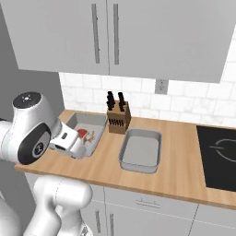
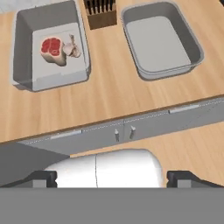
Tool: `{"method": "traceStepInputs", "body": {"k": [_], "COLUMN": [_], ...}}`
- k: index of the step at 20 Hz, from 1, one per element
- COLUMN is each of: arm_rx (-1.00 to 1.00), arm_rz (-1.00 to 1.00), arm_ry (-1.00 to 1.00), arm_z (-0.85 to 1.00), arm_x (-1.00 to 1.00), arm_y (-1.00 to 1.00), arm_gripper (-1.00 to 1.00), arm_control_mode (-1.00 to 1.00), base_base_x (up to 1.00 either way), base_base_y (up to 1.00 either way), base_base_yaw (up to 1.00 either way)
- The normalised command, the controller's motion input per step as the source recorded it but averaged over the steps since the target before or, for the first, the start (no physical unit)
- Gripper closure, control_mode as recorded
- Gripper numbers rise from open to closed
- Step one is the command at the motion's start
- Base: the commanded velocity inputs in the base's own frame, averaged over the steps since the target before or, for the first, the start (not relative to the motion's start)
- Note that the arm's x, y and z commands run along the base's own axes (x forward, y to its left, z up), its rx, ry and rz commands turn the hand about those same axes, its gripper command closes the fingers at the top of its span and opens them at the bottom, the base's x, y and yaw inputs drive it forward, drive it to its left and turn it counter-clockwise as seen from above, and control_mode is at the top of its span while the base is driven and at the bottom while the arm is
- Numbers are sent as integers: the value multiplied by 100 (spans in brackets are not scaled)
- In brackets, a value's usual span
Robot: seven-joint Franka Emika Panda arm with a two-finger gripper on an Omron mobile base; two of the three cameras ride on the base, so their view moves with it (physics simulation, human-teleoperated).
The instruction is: Place one garlic and one steak in each tupperware on the nearby counter, to pack two identical lunches.
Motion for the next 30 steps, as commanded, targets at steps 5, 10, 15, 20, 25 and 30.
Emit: {"method": "traceStepInputs", "body": {"k": [5,10,15,20,25,30], "arm_rx": [1,0,0,0,0,0], "arm_rz": [0,0,0,0,0,0], "arm_ry": [-3,1,0,0,0,0], "arm_z": [0,0,0,0,0,0], "arm_x": [-27,-7,0,0,0,0], "arm_y": [-1,0,0,0,0,0], "arm_gripper": [-100,-100,-100,-100,-100,-100], "arm_control_mode": [-100,100,100,100,100,100], "base_base_x": [0,-20,-100,-89,-14,-7], "base_base_y": [0,0,12,85,83,83], "base_base_yaw": [0,0,4,44,89,91]}}
